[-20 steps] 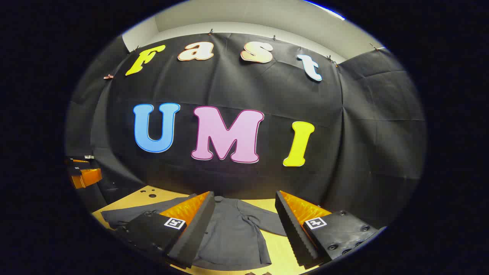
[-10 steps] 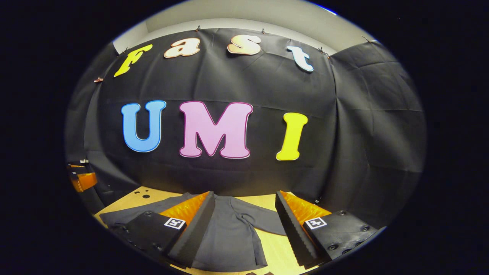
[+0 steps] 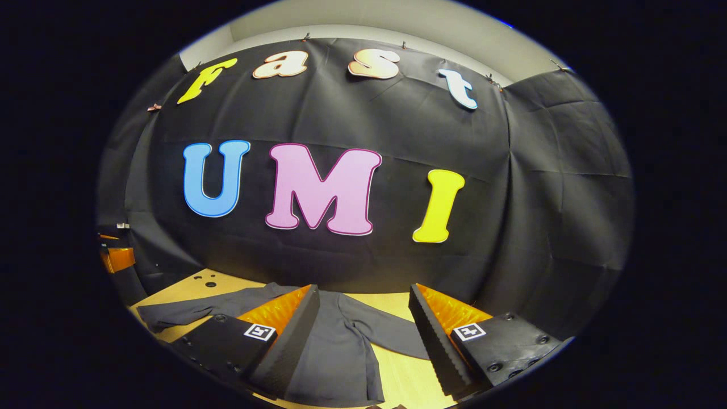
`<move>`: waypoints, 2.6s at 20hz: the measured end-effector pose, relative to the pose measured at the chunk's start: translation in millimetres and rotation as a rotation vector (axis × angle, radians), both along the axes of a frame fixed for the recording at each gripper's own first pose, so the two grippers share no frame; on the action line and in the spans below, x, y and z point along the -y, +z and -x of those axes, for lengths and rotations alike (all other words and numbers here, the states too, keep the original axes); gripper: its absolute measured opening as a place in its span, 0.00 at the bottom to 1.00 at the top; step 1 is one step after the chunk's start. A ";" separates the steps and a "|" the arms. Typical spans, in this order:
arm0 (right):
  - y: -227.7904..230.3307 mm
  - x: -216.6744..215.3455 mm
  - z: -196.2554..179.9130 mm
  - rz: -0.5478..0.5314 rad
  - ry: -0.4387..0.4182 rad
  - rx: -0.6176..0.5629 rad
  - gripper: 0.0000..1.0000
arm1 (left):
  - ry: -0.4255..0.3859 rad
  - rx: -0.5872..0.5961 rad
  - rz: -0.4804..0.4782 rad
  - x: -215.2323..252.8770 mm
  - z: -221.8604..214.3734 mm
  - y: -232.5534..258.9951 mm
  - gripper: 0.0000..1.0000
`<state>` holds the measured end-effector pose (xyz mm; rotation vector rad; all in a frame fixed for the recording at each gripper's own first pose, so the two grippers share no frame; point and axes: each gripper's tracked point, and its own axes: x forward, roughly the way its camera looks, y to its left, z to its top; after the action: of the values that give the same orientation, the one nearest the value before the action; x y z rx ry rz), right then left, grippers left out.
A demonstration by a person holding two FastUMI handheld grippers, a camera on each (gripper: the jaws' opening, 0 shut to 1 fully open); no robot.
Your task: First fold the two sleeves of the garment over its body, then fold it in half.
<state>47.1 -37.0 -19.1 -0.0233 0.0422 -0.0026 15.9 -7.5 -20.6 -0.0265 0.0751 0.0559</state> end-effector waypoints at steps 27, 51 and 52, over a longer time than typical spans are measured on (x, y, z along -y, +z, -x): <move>-223.4 213.7 -129.0 0.086 -0.218 -0.572 0.98 | 0.262 -0.228 0.095 -33.6 -44.0 -69.0 0.96; -378.4 311.4 -149.7 -0.267 -0.449 -0.906 0.87 | 0.320 -0.347 0.047 -4.9 -74.1 -93.9 0.96; -377.5 311.8 -149.7 -0.290 -0.462 -0.904 0.70 | 0.319 -0.350 0.049 -2.7 -72.9 -94.9 0.96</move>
<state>196.8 -348.7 -396.5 0.2784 0.9503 -0.4484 88.8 -4.8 -115.4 -0.0772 0.4222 0.3783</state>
